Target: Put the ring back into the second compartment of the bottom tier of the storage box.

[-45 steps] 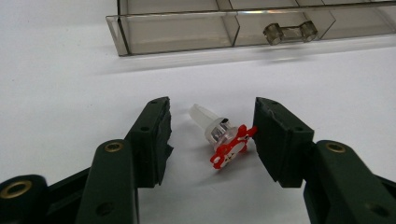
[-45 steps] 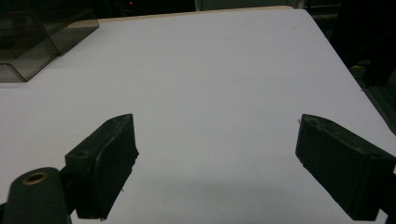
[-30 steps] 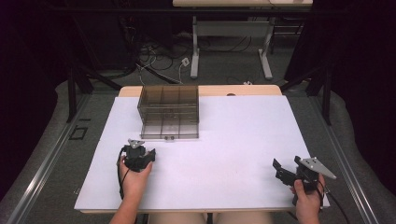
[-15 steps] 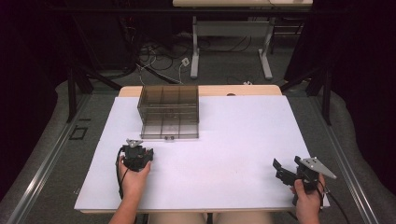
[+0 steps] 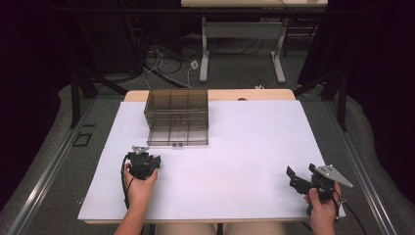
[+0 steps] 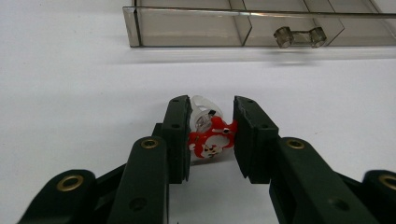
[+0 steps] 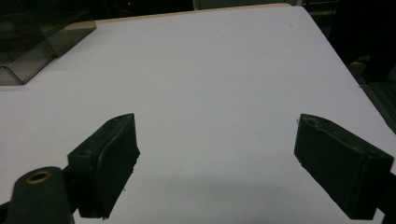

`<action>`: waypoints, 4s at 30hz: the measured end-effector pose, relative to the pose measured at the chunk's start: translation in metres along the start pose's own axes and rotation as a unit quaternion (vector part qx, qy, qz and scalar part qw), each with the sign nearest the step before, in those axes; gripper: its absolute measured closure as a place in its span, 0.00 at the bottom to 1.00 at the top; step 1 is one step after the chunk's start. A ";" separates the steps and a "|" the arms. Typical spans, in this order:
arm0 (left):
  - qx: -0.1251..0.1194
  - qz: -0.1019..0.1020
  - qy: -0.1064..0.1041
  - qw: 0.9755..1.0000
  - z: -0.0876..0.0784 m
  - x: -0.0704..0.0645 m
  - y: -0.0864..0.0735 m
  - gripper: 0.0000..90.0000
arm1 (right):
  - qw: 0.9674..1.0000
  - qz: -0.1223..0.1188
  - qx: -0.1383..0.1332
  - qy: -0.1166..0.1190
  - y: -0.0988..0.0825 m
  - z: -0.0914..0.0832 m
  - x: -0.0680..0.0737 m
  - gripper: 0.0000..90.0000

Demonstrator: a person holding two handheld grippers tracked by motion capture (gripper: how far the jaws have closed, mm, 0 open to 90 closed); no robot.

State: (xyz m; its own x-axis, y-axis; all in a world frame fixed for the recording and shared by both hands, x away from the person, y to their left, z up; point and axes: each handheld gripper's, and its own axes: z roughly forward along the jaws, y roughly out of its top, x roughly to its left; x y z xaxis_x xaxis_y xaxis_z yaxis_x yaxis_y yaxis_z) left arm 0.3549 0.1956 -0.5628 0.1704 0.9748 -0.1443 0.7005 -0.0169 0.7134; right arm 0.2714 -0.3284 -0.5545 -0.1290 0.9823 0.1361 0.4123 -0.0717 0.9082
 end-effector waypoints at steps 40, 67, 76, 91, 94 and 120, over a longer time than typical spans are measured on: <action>-0.037 -0.003 -0.006 0.999 -0.016 0.002 0.009 0.76 | 1.000 0.003 -0.001 0.000 0.000 0.000 -0.001 0.15; -0.066 0.004 -0.015 0.998 -0.032 0.002 0.030 0.76 | 1.000 0.003 -0.006 -0.001 0.000 0.001 -0.001 0.15; -0.072 0.007 -0.024 0.997 -0.034 -0.002 0.043 0.76 | 1.000 0.004 0.000 -0.001 0.000 -0.001 -0.001 0.16; -0.073 0.006 -0.039 0.997 -0.038 -0.002 0.062 0.76 | 1.000 0.006 0.000 -0.003 0.000 -0.001 -0.001 0.16; -0.071 0.006 -0.040 0.997 -0.038 -0.002 0.066 0.76 | 1.000 0.007 -0.002 -0.001 0.000 -0.001 -0.001 0.16; -0.031 0.009 -0.069 0.997 -0.013 -0.014 0.104 0.76 | 1.000 0.011 0.000 -0.001 -0.001 0.000 -0.002 0.16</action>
State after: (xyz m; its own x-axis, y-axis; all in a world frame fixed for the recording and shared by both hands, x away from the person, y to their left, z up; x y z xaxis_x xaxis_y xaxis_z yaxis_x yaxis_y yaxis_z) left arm 0.4163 0.1832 -0.4773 0.2792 0.9347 -0.2198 0.6535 -0.0173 0.7568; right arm 0.2713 -0.3306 -0.5552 -0.1186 0.9806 0.1558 0.4147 -0.0937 0.9051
